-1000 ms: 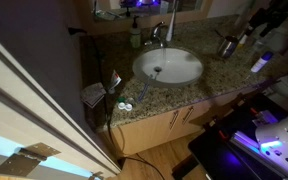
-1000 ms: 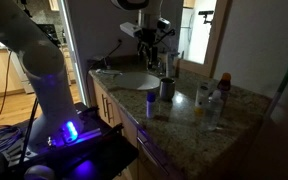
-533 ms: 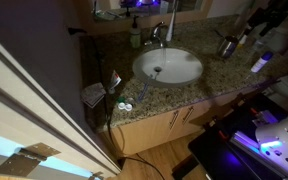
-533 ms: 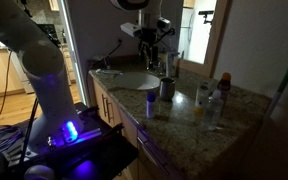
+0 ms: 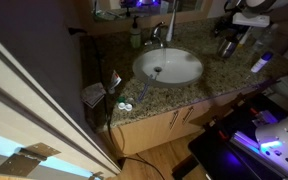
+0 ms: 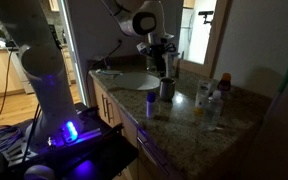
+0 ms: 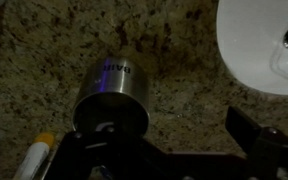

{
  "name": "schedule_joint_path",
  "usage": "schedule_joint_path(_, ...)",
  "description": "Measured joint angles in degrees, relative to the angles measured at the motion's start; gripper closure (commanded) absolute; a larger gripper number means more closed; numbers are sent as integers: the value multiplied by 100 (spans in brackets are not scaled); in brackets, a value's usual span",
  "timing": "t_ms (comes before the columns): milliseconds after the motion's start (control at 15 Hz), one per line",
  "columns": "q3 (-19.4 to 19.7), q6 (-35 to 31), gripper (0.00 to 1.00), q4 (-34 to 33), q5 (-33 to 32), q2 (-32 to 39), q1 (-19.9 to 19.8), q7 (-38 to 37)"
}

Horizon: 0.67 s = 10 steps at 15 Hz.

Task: Place the silver cup on the left side of the counter

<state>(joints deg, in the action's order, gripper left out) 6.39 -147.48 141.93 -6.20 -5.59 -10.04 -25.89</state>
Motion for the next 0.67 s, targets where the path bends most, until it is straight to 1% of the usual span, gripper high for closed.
schedule_joint_path(133,27,-44,0,-347,-267,503,-47,-632)
schedule_joint_path(267,56,-44,0,-449,-287,646,-35,-691)
schedule_joint_path(333,56,-41,25,-445,-287,626,-28,-691)
schedule_joint_path(400,56,-39,27,-445,-287,605,-13,-694)
schedule_joint_path(467,60,-39,33,-447,-277,610,-9,-695)
schedule_joint_path(533,69,-39,42,-445,-272,624,-9,-695)
schedule_joint_path(600,80,-39,47,-444,-270,639,-9,-697)
schedule_joint_path(667,102,-39,56,-444,-268,655,-10,-697)
